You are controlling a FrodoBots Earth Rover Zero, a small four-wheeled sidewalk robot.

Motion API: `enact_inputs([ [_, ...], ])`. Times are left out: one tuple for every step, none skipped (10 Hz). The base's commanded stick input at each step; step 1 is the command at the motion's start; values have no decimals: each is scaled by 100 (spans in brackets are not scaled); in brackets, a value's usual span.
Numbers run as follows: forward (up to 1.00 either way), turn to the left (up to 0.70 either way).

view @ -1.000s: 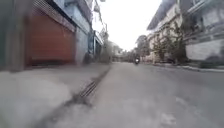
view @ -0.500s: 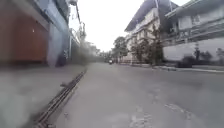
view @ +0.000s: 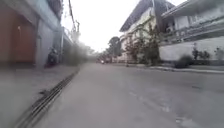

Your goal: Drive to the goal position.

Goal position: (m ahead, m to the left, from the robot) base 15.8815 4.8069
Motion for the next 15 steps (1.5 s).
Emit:
enact_inputs([
  [100, 1],
  [100, 6],
  [100, 16],
  [100, 29],
  [100, 34],
  [100, 0],
  [100, 0],
  [100, 0],
  [100, 0],
  [100, 0],
  [100, 0],
  [100, 0],
  [100, 0],
  [100, 0],
  [100, 0],
])
